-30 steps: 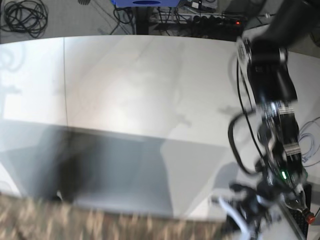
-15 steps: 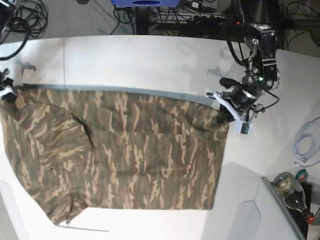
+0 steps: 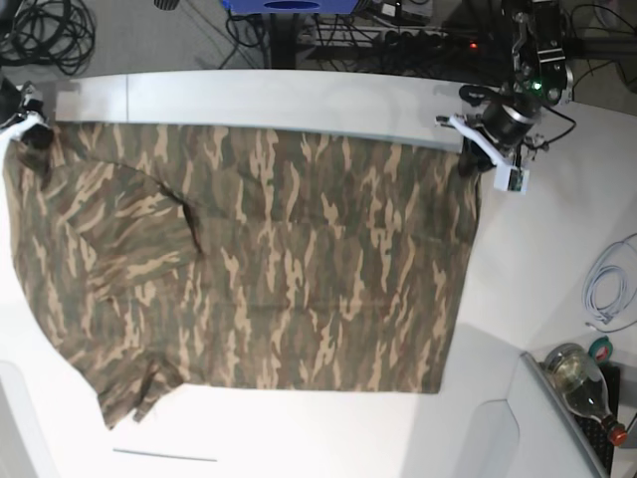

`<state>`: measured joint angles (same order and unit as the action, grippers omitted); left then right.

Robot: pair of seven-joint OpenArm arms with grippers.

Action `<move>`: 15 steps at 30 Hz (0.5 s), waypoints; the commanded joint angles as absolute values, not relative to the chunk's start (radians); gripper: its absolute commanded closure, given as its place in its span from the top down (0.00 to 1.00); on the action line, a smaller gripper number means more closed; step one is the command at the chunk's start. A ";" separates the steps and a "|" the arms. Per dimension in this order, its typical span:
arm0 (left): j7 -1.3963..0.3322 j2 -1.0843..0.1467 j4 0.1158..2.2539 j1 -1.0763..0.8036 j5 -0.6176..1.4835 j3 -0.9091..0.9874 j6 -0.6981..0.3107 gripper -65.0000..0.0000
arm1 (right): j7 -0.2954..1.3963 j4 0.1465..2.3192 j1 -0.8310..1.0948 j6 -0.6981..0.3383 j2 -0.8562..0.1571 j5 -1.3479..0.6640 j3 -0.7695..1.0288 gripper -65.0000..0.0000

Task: Layout the t-shirt on the table in an organized manner, then fold the t-shirt properly
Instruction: 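Hold the shirt edge with both grippers, stretching it straight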

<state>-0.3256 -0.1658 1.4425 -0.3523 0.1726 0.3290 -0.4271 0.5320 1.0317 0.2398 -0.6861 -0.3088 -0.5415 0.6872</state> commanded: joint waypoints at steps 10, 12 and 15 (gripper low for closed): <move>-0.300 -0.176 1.458 -0.424 0.185 0.380 -0.426 0.00 | 0.507 1.129 0.331 -0.698 -0.325 -0.561 0.694 0.00; -0.300 -0.176 1.460 -0.437 0.185 0.387 -0.426 0.00 | 0.507 1.129 0.341 -0.698 -0.314 -0.562 0.694 0.00; -0.302 -0.173 1.457 -0.446 0.185 0.406 -0.426 0.00 | 0.506 1.129 0.369 -0.698 -0.308 -0.562 0.694 0.00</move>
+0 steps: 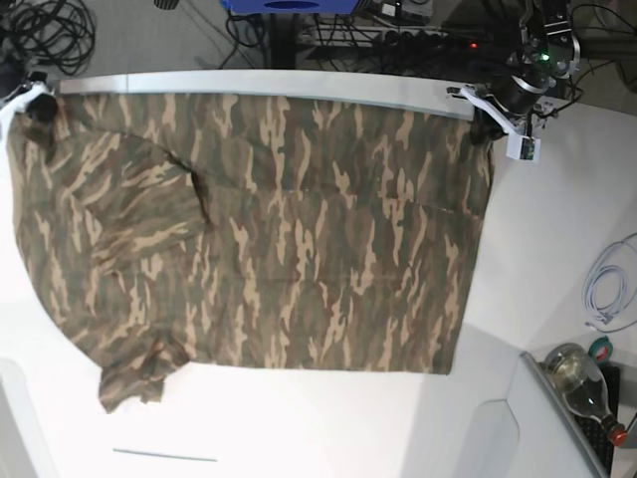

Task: Layout the t-shirt on the table in an organized manner, then fold the t-shirt properly
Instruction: 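Hold the shirt edge with both grippers, stretching it straight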

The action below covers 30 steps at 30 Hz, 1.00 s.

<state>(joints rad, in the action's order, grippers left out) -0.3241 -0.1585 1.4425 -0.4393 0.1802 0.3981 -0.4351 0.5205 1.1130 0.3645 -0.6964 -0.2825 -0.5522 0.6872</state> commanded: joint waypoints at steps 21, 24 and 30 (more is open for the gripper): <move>-0.308 -0.173 1.454 -0.469 0.176 0.440 -0.426 0.00 | 0.509 1.129 0.375 -0.698 -0.306 -0.558 0.693 0.00; -0.309 -0.173 1.454 -0.469 0.176 0.438 -0.426 0.00 | 0.509 1.129 0.375 -0.698 -0.305 -0.562 0.694 0.11; -0.309 -0.173 1.460 -0.475 0.176 0.440 -0.424 0.09 | 0.509 1.129 0.374 -0.698 -0.272 -0.562 0.757 0.60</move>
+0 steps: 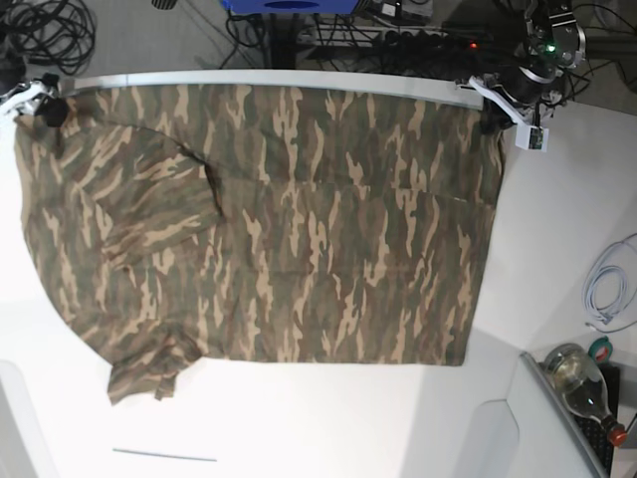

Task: Layout the t-shirt on the table in an organized manner, then fold the t-shirt properly
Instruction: 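Hold the shirt edge with both grippers, stretching it straight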

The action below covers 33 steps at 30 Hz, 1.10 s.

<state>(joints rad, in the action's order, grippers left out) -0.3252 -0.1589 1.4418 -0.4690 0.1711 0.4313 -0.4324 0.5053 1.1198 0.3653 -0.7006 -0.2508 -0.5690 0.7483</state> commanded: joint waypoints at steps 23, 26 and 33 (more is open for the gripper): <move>-0.590 -0.153 1.664 -0.308 0.185 0.727 -0.466 0.26 | 0.604 1.353 0.211 -0.598 -0.292 -0.501 0.886 0.62; -0.596 -0.116 1.646 -0.283 0.176 0.590 -0.493 0.00 | 0.499 1.059 -0.007 -0.599 -0.386 -0.417 0.766 0.62; -0.593 -0.093 1.624 -0.303 0.174 0.381 -0.490 0.00 | 0.082 0.380 -0.420 -0.596 -0.492 -0.157 0.601 0.62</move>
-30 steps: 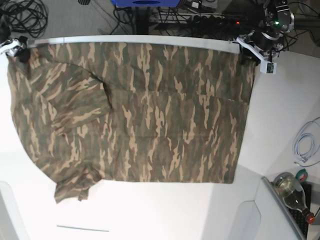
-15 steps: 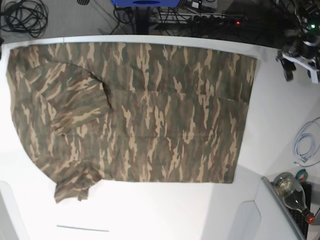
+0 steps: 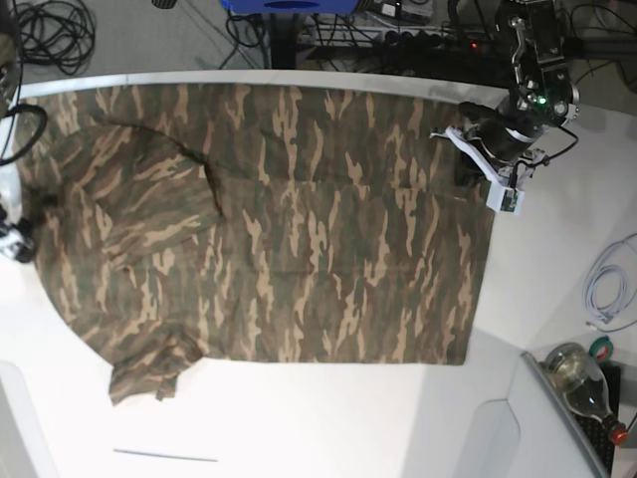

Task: Layout the t-shirt on the table in an organized manner, then fold the t-shirt properly
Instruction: 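Hold the shirt edge with both grippers, stretching it straight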

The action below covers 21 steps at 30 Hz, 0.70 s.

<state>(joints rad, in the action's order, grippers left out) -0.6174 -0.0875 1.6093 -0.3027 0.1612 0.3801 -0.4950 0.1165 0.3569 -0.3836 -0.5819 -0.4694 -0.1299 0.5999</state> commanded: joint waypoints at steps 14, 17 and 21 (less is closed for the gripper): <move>-0.593 -0.105 1.620 -0.311 0.176 0.498 -0.493 0.00 | 0.048 0.282 -0.421 -0.593 -0.467 -0.087 0.576 0.61; -0.593 -0.110 1.620 -0.309 0.176 0.504 -0.493 0.00 | 0.048 0.285 -0.409 -0.593 -0.467 -0.088 0.576 0.49; -0.593 -0.110 1.620 -0.309 0.176 0.503 -0.493 0.00 | 0.048 0.292 -0.407 -0.598 -0.467 -0.094 0.584 0.00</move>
<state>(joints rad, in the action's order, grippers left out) -0.6113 -0.1005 1.6032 -0.3149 0.1646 0.5003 -0.4942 0.0578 0.2749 -0.3870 -0.5869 -0.4461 -0.0883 0.5808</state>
